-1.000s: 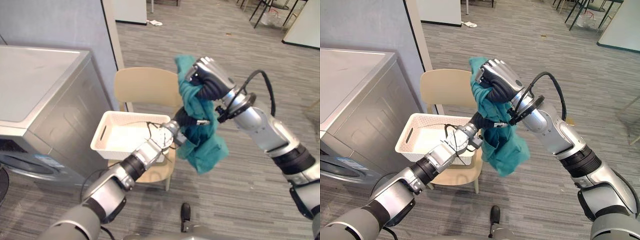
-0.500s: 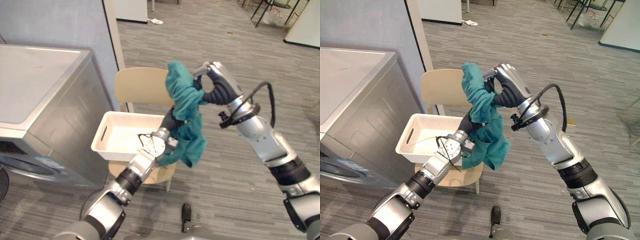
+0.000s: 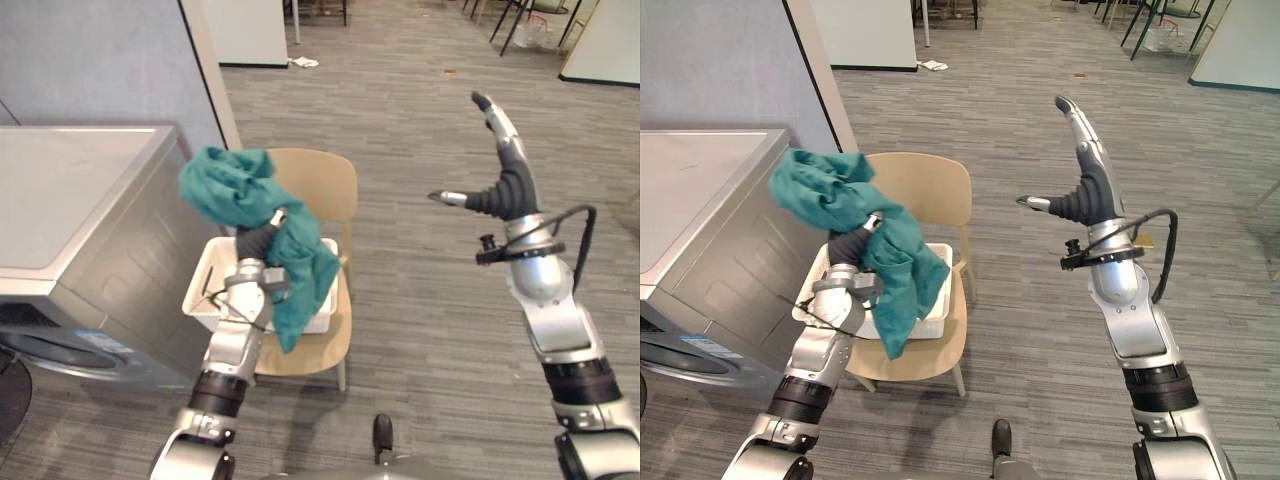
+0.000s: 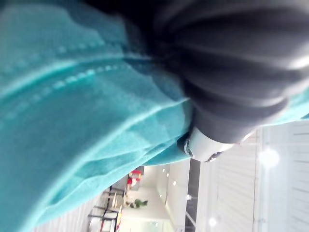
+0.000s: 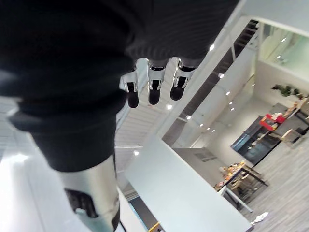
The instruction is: Pick up the laundry basket with both hands and put the clothes into the washing machine.
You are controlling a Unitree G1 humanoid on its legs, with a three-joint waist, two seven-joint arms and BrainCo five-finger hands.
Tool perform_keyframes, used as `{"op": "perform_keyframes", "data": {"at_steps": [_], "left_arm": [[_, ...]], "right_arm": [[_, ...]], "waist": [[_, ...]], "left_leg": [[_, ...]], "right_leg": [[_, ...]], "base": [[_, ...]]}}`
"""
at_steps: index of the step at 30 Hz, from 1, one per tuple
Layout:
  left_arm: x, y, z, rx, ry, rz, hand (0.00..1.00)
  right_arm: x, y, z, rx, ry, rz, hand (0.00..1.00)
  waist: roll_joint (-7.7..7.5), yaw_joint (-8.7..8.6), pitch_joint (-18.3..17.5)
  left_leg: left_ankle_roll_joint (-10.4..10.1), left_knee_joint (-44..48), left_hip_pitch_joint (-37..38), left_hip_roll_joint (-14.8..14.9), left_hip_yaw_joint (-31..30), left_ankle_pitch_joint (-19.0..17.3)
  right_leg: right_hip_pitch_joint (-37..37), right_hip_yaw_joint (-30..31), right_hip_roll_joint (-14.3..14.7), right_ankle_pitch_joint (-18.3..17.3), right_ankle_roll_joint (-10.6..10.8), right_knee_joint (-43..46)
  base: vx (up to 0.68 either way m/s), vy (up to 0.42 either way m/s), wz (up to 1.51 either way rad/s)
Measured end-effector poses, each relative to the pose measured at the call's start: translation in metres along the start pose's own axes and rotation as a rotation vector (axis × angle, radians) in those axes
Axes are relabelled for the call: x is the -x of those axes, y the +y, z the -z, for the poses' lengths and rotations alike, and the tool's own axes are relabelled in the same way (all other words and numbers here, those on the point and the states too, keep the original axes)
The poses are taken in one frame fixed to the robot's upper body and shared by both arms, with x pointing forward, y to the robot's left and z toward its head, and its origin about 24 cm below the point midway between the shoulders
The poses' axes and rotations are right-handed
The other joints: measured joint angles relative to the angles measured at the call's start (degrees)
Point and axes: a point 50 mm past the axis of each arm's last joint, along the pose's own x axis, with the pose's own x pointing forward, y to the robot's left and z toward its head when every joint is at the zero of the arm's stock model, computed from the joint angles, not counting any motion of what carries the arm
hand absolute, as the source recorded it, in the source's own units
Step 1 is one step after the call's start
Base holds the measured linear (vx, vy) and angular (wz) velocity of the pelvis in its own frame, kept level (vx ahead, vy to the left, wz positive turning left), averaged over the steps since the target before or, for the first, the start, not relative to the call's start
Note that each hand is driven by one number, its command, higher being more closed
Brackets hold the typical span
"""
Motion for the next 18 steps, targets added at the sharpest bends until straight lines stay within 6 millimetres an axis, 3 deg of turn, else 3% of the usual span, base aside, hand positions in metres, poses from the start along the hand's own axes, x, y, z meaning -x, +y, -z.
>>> {"op": "perform_keyframes", "data": {"at_steps": [6,7,10,13,15,16,17,18], "left_arm": [[0.022,0.053,-0.016,-0.007,-0.076,-0.227,1.00],[0.030,0.069,-0.017,-0.027,-0.083,-0.302,1.00],[0.052,0.093,-0.013,-0.030,-0.070,-0.433,1.00],[0.067,0.101,-0.015,-0.027,-0.082,-0.507,1.00],[0.071,0.101,-0.016,-0.020,-0.090,-0.529,1.00],[0.073,0.103,-0.018,-0.024,-0.096,-0.535,1.00],[0.076,0.106,-0.020,-0.028,-0.104,-0.547,1.00],[0.078,0.106,-0.020,-0.013,-0.116,-0.561,1.00]], "right_arm": [[0.039,-0.012,0.037,0.013,0.218,0.067,0.00],[0.057,-0.014,0.053,0.022,0.317,0.073,0.00],[0.096,-0.011,0.089,0.049,0.545,0.046,0.00],[0.138,-0.008,0.116,0.082,0.766,0.042,0.00],[0.167,-0.014,0.134,0.127,0.927,0.048,0.00],[0.188,-0.021,0.145,0.148,1.041,0.077,0.00],[0.209,-0.028,0.153,0.163,1.144,0.103,0.00],[0.244,-0.042,0.162,0.180,1.306,0.157,0.00]], "waist": [[0.89,0.01,0.1],[1.36,0.01,0.1],[2.22,0.33,0.2],[2.73,1.58,0.6],[3.10,1.62,1.5],[2.79,1.65,2.2],[2.73,1.56,2.2],[2.86,1.64,3.0]], "left_leg": [[-0.3,1.3,-0.6,1.2,-0.2,-0.6],[-0.3,2.7,-1.8,1.6,-0.9,-1.3],[0.0,4.6,-4.1,1.4,-2.8,-1.6],[1.2,5.9,-7.6,0.9,-5.6,-1.5],[8.5,6.1,-10.5,0.6,-6.4,-0.5],[18.2,5.7,-11.7,0.8,-3.3,-0.5],[20.9,4.6,-12.0,2.4,0.6,-0.2],[18.0,8.3,-13.3,5.1,3.5,-0.5]], "right_leg": [[0.2,-0.4,1.0,0.0,-0.3,0.1],[0.2,-0.9,1.1,0.0,-0.4,0.1],[0.0,-2.6,0.8,-0.2,-0.3,0.1],[-0.7,-5.3,0.0,-0.7,-0.7,0.1],[-1.0,-8.1,-1.4,-1.2,-1.3,0.1],[-1.0,-10.0,-2.4,-1.7,-2.0,0.1],[-0.9,-12.2,-2.9,-1.8,-2.3,0.1],[-0.1,-15.8,-3.9,-2.2,-3.4,0.1]], "base": [[0.00,-0.001,0.01],[-0.02,0.017,0.13],[-0.04,0.013,0.31],[-0.06,0.013,0.57],[-0.06,0.014,1.05],[-0.03,-0.004,1.20],[-0.01,0.053,1.57],[0.01,0.081,1.38]]}}
